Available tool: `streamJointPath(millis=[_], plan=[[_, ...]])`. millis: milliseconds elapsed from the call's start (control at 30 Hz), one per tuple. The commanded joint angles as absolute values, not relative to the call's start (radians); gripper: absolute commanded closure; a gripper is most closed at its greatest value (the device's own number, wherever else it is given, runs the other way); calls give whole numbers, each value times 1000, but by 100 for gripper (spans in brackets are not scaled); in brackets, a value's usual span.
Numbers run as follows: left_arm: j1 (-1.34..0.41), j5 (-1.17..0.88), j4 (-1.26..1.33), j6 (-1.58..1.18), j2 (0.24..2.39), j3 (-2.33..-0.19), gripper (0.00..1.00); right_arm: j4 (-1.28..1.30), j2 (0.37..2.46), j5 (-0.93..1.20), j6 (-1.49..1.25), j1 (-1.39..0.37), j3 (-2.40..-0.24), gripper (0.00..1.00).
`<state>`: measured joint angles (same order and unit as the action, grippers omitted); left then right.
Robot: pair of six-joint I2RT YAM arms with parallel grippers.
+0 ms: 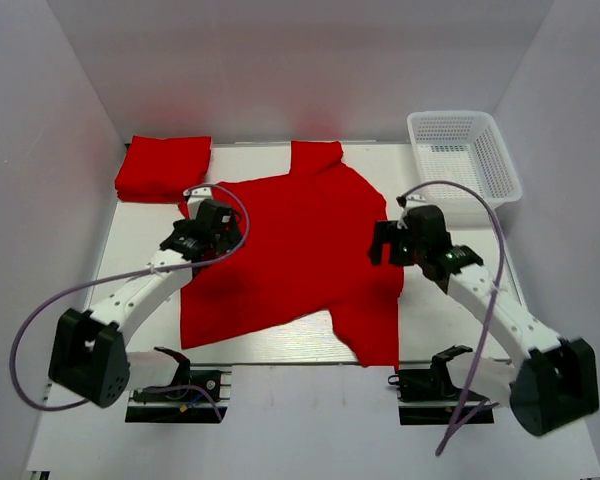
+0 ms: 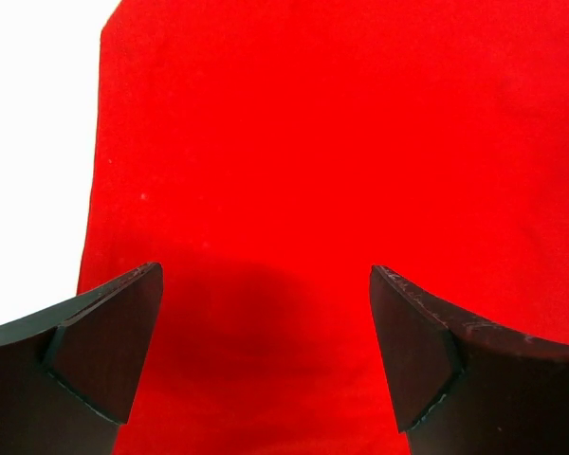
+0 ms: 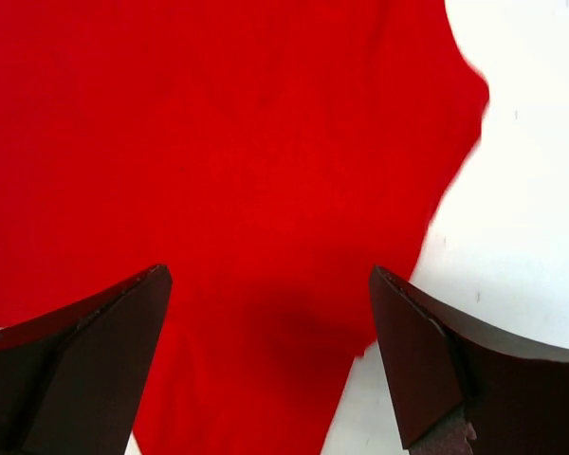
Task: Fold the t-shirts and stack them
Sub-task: Flatten the tshirt out
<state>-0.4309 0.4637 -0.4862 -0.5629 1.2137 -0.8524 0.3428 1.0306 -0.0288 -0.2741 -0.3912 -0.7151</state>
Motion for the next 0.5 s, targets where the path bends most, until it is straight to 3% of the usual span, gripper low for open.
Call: streamJointPath(millis=[0, 200, 467], plan=[[-426, 506, -436, -549, 1317, -920, 0, 218, 1190, -38, -221, -393, -848, 10], [-364, 488, -399, -528, 1526, -1026, 0, 155, 1594, 57, -155, -393, -1105, 10], [-308, 374, -347, -508, 1726, -1114, 0, 216, 1936, 104, -153, -387, -1394, 10]])
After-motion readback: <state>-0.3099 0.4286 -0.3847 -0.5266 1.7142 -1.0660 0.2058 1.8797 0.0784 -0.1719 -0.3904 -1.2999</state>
